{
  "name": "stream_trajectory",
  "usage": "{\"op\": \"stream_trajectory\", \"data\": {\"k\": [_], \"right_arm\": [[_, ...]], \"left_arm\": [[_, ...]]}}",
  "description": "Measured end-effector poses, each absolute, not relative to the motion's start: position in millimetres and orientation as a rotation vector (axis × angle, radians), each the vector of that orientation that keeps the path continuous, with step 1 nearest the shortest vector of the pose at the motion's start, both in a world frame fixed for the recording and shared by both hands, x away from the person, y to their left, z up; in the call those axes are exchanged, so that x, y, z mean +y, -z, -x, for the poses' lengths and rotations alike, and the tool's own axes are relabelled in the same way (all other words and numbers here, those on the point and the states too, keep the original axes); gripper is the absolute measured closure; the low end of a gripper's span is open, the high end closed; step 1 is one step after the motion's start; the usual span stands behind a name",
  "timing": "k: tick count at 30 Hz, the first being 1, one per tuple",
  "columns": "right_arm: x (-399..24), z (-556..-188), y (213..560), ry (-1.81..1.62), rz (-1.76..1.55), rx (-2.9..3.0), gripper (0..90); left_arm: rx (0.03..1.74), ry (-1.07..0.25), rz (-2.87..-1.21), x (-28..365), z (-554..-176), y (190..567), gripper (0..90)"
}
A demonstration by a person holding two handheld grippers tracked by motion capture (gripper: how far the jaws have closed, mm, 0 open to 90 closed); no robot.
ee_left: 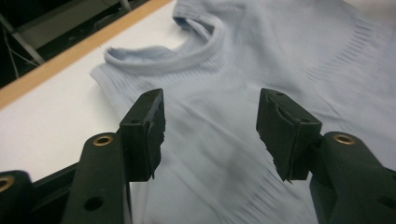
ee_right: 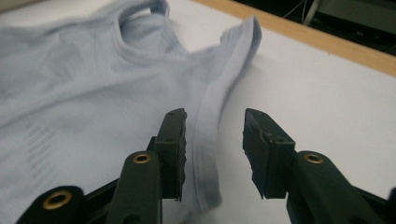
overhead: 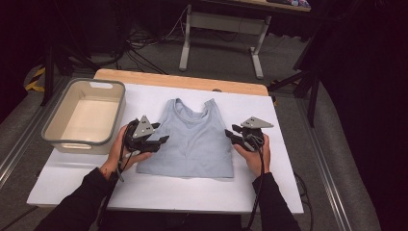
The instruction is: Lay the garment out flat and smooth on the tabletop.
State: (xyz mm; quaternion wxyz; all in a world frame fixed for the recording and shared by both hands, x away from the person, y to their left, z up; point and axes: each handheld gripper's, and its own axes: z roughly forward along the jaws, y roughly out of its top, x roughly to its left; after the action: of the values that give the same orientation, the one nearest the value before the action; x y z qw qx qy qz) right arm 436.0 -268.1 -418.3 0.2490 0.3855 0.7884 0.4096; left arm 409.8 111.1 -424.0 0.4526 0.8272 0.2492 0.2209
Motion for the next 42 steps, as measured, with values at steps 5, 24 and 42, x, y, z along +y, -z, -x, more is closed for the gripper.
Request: {"op": "stream_trajectory", "data": {"k": [5,24,42], "right_arm": [[-274.2,-436.8,431.2,-1.089,-1.097,2.198,54.6],[-276.8,-432.1,444.2,-1.065,-1.133,2.227,79.4],[-273.1,-406.2,411.5,-1.053,-1.127,2.101,79.6]], "left_arm": [[0.577,-0.523,-2.091,118.4,-392.3,433.2,34.5],[0.469,-0.345,-2.259,131.3,-353.1,463.0,49.4],[0.373,-0.305,-2.317,127.4,-352.8,464.8,79.6]]}}
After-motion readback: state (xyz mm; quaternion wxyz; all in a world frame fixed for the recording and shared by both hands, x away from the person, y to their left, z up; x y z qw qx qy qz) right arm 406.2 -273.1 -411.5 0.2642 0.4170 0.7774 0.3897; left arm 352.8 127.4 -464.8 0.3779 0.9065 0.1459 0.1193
